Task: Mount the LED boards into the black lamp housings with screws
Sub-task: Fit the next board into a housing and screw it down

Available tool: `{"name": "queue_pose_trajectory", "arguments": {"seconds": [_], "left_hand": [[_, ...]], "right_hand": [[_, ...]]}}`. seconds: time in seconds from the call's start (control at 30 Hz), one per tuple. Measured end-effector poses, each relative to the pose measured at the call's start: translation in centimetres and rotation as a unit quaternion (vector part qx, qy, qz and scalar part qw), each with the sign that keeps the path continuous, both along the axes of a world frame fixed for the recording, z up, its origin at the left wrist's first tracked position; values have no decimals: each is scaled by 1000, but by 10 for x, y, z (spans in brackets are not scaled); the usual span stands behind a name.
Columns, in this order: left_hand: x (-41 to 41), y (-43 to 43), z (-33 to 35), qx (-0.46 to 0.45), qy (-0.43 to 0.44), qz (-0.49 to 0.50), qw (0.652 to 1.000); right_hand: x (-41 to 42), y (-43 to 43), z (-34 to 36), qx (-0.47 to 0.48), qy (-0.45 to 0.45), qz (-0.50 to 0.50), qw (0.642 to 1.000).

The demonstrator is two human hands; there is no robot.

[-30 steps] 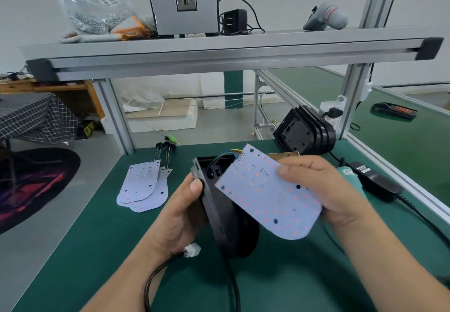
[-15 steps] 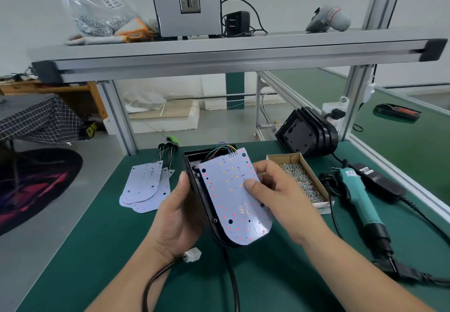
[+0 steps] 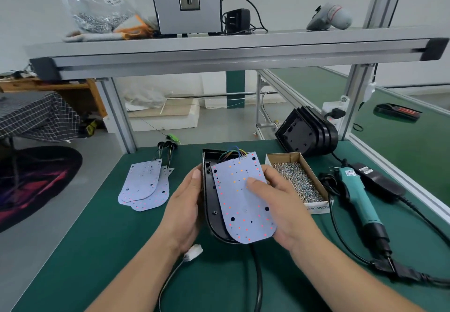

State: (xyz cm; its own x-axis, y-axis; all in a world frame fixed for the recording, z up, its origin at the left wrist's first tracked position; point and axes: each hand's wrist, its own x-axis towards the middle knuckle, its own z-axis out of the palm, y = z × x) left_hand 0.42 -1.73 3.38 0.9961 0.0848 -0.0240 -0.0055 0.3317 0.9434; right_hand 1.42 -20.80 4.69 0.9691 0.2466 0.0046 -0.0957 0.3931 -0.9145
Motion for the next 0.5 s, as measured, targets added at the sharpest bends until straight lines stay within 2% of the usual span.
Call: {"name": "queue_pose_trajectory", "arguments": {"seconds": [0.1, 0.2, 0.37, 0.43, 0.5], "left_hand": [[1, 3, -1, 4, 19, -6, 1000], [0, 1, -1, 90, -22, -8, 996], [0, 1, -1, 205, -46, 84, 974], [0, 1, -1, 212, -54, 104, 970], [-1, -2, 2, 179, -45, 123, 975]], "right_hand": [[1, -2, 2, 10, 14, 8, 1000], [4, -7, 3, 2, 19, 3, 1000], [4, -10, 5, 8, -18, 34, 999], [3, -9, 6, 18, -24, 43, 999], [0, -9, 7, 24, -29, 51, 998]]}}
